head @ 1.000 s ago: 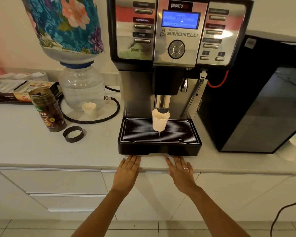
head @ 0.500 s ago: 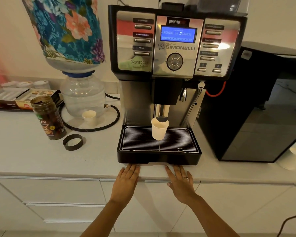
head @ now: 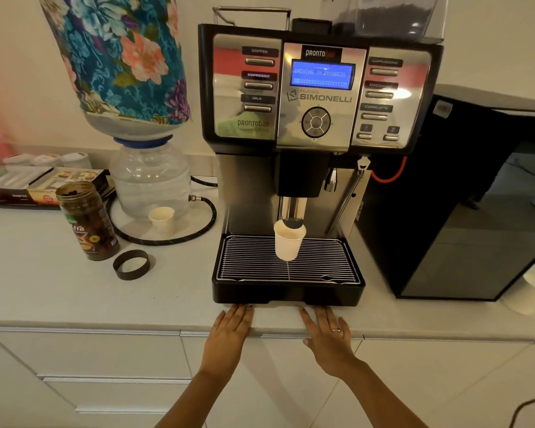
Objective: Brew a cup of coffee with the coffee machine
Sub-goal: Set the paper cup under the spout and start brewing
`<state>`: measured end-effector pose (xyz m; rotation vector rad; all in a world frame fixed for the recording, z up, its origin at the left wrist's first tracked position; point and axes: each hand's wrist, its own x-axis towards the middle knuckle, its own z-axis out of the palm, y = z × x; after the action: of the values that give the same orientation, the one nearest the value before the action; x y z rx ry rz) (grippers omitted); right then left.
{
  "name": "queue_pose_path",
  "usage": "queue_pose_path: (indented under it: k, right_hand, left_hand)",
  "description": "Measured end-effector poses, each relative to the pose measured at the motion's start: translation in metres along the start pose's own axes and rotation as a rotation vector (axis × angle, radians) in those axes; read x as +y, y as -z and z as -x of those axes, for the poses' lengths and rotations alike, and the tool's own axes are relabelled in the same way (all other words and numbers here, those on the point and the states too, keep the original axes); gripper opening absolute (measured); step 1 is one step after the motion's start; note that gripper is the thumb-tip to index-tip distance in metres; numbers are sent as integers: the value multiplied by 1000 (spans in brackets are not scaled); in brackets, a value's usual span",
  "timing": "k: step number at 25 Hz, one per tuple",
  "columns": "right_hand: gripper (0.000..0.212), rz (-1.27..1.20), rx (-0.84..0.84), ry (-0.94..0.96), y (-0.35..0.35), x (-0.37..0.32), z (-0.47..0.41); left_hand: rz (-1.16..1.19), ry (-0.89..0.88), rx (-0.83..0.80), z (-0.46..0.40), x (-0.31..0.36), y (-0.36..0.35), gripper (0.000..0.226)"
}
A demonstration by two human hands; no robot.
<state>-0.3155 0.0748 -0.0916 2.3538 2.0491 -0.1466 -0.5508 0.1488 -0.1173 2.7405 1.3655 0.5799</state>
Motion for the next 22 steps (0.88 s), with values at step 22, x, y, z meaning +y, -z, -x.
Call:
queue_pose_path:
  k: [22]
  right_hand:
    - [73, 62, -50, -8, 5, 1, 1]
  left_hand:
    - [-22, -20, 14, -2, 2, 4, 70]
